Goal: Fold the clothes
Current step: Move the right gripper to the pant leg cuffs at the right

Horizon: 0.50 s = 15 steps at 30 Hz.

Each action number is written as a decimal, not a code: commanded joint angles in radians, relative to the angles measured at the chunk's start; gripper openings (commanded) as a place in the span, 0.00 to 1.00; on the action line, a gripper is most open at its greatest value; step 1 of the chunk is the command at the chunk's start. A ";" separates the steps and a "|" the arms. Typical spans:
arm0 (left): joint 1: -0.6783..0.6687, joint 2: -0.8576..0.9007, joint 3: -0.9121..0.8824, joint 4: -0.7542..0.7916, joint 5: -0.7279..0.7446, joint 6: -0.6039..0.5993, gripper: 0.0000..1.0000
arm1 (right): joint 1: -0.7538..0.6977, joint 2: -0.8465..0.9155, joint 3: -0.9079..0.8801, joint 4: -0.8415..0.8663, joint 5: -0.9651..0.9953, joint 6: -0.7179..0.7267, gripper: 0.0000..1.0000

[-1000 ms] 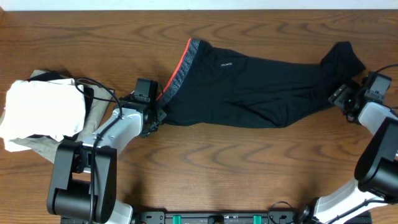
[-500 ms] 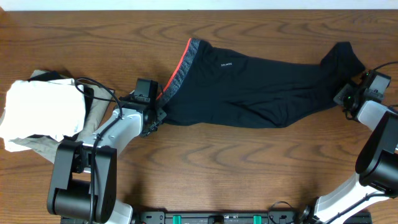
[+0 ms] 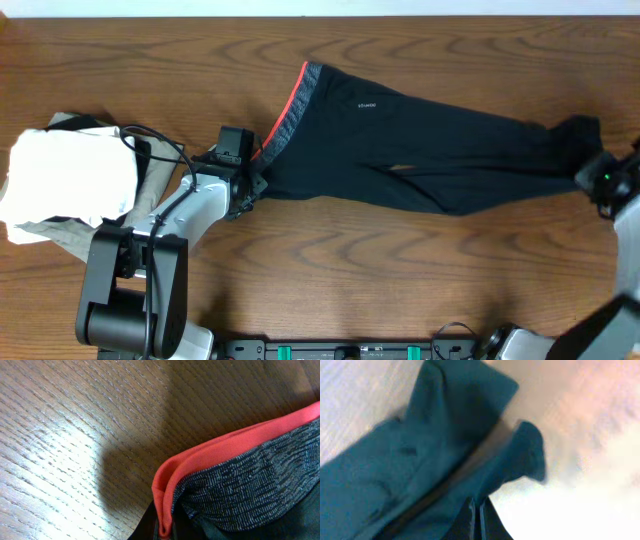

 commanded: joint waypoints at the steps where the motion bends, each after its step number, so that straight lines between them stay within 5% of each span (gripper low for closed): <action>1: 0.010 0.034 -0.037 -0.015 -0.048 0.014 0.06 | -0.011 -0.095 0.001 -0.109 0.043 0.044 0.02; 8: 0.010 0.034 -0.037 -0.015 -0.048 0.021 0.06 | -0.014 -0.243 0.000 -0.335 0.167 0.044 0.04; 15: 0.010 0.034 -0.037 -0.016 -0.048 0.041 0.06 | -0.047 -0.215 0.000 -0.400 0.285 0.089 0.04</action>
